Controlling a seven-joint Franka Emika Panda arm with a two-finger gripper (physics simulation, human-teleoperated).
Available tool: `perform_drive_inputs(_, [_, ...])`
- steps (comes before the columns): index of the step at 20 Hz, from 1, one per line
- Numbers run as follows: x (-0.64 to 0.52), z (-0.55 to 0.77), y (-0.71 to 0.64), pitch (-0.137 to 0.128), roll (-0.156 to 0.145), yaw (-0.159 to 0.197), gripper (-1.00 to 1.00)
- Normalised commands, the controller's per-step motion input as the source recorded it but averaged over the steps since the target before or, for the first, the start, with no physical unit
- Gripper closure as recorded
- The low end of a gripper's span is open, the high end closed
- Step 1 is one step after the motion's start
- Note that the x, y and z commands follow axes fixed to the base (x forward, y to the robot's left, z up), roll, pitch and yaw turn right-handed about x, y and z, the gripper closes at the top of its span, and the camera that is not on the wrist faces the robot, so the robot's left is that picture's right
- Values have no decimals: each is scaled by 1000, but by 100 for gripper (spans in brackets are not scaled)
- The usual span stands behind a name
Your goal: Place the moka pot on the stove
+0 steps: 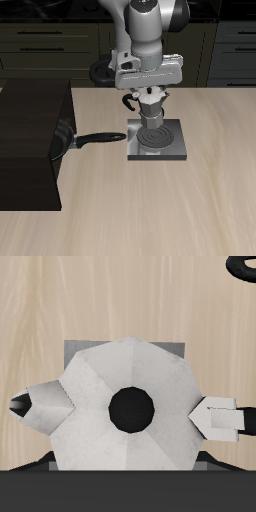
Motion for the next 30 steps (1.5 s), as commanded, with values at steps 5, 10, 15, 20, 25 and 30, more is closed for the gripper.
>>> perform_drive_inputs(5, [-40, -47, 32, 9, 11, 3, 100])
perform_drive_inputs(10, [62, -61, 57, 3, 1, 5, 100])
perform_drive_inputs(15, [82, -99, 15, 12, -5, 0, 100])
perform_drive_inputs(20, [125, -113, 15, 18, -8, 0, 100])
perform_drive_inputs(25, [182, -116, -96, 39, -38, -25, 100])
perform_drive_inputs(30, [-88, -104, 99, -2, 13, 43, 100])
